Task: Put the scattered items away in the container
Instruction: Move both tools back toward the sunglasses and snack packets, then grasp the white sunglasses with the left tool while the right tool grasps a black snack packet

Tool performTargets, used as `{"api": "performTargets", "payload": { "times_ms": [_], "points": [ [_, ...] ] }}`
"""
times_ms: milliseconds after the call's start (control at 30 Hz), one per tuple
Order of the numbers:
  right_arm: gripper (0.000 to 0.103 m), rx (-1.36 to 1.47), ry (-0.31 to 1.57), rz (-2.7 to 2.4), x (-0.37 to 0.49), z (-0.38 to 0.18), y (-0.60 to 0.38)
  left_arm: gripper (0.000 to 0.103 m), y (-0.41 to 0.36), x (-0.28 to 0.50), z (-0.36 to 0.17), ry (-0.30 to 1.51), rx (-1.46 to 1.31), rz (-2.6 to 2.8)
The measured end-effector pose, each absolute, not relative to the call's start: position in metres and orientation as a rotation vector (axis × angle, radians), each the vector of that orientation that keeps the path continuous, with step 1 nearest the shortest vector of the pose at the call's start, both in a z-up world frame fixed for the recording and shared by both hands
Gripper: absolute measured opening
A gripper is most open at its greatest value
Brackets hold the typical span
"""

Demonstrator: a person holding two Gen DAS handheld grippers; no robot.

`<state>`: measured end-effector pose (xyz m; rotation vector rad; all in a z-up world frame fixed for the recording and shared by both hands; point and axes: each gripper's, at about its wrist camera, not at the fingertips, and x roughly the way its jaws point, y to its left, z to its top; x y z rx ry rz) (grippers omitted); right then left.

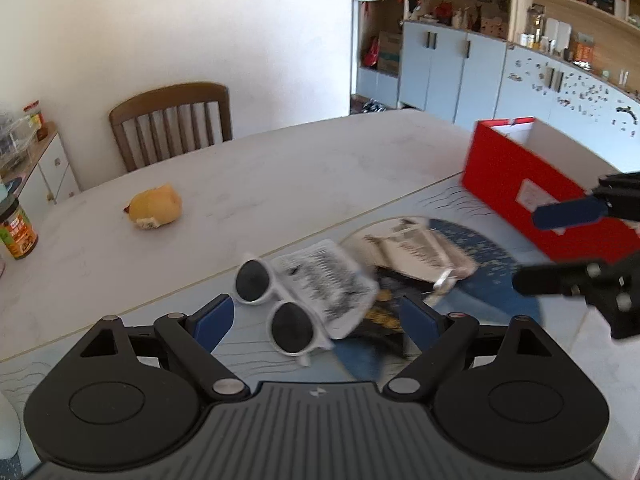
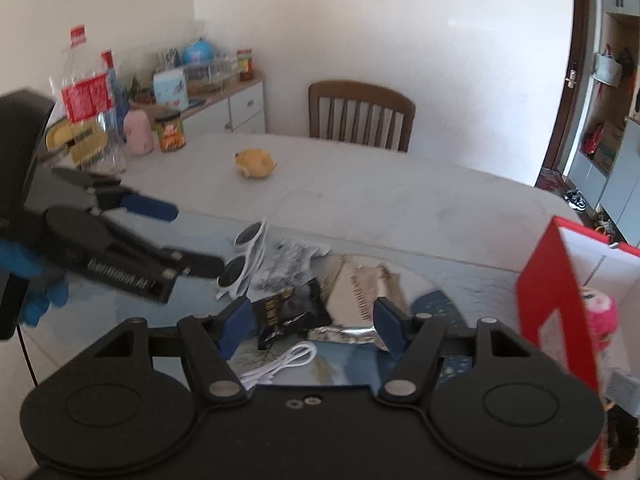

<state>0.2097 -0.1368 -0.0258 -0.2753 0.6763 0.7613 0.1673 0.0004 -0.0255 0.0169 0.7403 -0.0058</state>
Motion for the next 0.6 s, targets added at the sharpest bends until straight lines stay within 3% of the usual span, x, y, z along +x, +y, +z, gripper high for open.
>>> {"api": "performTargets", "payload": {
  "times_ms": [233,467,600],
  "points": [
    [0.103,-0.254,0.779,0.708,0.215,-0.054,-0.116,0.090,0.019,0.185,-0.053,0.788,0.014,-0.018],
    [0.103,-0.327,0.748,0.706,0.223,-0.063,-0.094,0.089,0.031,0.207,-0.068,0.819,-0.048,-0.027],
    [0.103,-0.391,0.713,0.727,0.226,-0.067,-0.085,0.077,0.036,0.220,-0.075,0.851,-0.083,-0.037]
  ]
}}
